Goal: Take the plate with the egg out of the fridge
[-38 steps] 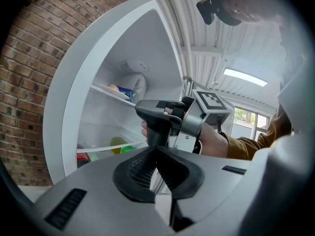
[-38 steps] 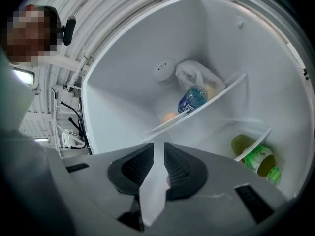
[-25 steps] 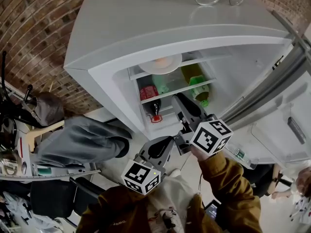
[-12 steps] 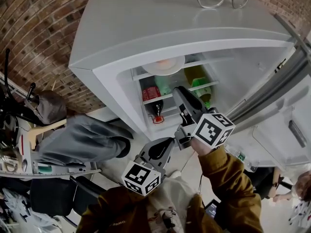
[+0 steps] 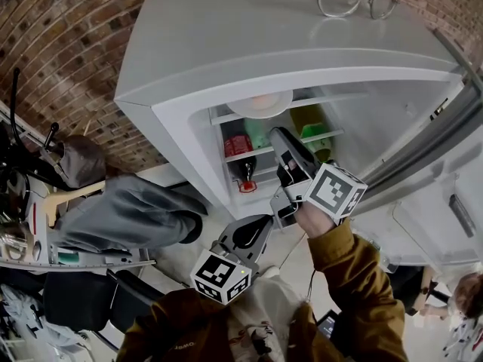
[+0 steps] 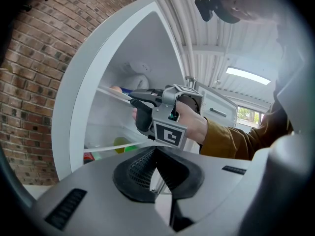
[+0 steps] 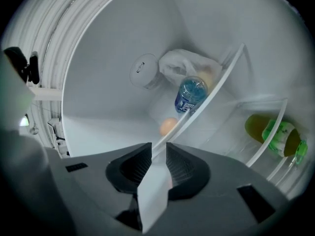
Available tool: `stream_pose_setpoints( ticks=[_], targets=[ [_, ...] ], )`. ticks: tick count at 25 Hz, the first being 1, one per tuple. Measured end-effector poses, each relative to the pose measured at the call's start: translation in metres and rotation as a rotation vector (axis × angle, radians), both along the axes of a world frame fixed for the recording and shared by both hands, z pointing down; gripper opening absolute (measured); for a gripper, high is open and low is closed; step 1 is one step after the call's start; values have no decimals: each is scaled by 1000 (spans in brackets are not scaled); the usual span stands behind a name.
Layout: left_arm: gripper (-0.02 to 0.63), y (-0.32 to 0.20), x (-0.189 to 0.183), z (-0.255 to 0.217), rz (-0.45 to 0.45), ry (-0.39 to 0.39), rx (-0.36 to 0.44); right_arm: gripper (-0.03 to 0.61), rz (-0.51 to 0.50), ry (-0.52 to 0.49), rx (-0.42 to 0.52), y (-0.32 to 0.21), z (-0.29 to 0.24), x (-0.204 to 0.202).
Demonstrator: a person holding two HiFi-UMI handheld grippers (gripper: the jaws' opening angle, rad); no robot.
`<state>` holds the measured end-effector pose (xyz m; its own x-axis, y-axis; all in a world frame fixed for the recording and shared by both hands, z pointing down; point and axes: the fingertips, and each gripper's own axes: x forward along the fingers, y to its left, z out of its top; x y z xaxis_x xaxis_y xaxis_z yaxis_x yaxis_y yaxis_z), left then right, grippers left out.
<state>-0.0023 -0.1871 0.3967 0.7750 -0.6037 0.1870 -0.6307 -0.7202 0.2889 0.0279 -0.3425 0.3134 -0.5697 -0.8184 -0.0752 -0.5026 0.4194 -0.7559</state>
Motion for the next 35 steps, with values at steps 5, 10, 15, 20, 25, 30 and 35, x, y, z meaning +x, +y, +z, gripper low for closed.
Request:
stream_pose_setpoints(
  ticks=[5,10,15,20,25,30,35],
  targets=[
    [8,0,0,0,-3,-4,2,81,-29,-73,-40,-7,0,-4],
    [7,-1,1,0,-3,-2,-3,94,-39,-107,-55,-13,-1,-3],
    [6,-1,2,2,-1,-1,-12,110,-43,-160,-83,-18,-1,-3],
    [8,-2,1,3,-6,-2,-17,114,-49,-202,-106,-23,-1,-4],
    [8,-2,-1,3,-6,0,-19,114,-47,-235,-111,-26,-3,-5],
    [8,-3,-3,4,-2,1,-22,114,-34,-275,-140,-32,0,-5],
    [8,-5,-3,4,-2,0,-22,114,-28,-355,-175,-39,-1,-4]
  ],
)
